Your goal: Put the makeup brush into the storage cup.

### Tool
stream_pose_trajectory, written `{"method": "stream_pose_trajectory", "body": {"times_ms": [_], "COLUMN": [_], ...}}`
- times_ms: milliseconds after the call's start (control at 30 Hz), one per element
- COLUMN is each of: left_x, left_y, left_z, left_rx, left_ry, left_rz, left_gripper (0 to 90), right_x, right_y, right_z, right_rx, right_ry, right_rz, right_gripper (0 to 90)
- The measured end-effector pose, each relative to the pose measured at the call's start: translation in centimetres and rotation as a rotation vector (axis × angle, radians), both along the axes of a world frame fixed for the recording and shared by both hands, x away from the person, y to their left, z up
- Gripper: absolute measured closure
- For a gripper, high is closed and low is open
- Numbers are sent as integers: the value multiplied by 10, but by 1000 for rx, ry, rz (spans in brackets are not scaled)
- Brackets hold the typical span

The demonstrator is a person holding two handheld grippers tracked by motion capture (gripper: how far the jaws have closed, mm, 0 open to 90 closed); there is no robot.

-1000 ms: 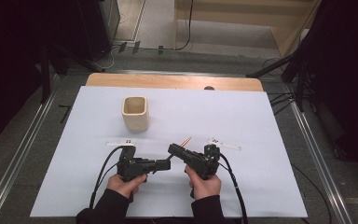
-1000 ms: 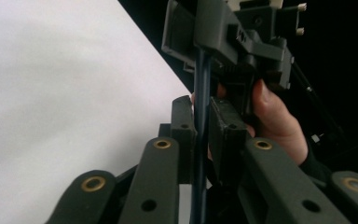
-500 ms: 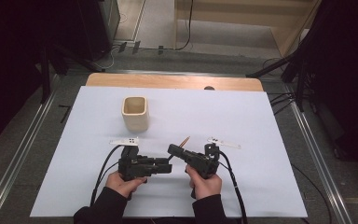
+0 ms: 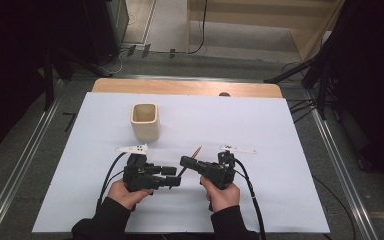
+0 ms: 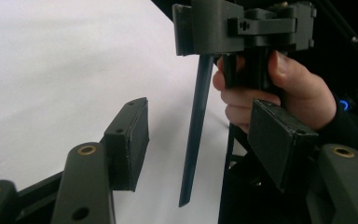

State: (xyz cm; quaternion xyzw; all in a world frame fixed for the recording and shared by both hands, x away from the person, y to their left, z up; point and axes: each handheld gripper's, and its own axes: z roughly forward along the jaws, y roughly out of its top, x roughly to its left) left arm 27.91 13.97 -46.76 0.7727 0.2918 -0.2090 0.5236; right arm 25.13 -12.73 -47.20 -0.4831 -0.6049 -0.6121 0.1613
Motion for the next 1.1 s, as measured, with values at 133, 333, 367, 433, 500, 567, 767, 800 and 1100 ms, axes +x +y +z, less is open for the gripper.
{"method": "stream_pose_trajectory", "body": {"times_ms": [133,333,367,433,500,567,767,800,1100], "left_x": [1,4,4,4,5,5,6,6,8], "left_y": [1,3,4,4,4,3,0,-1,-10], "left_z": [2,4,4,4,5,5,5,5,3], "left_rx": [18,23,29,36,40,47,69,74,100], "left_ry": [-13,-18,-20,-22,-23,-31,-47,-52,-71], "left_rz": [-10,-22,-25,-34,-35,-41,-64,-67,-115], "left_gripper": [355,316,309,298,290,288,296,296,308], "right_x": [4,8,9,11,12,13,18,19,25], "right_y": [-1,0,0,1,1,1,-2,-2,0], "right_z": [1,3,4,4,5,5,7,7,10], "right_rx": [-38,-95,-104,-120,-136,-141,-173,-186,-237], "right_ry": [5,12,14,12,15,15,3,-5,-65], "right_rz": [41,105,114,132,145,160,199,208,295], "right_gripper": [828,828,828,828,828,827,827,827,827]}}
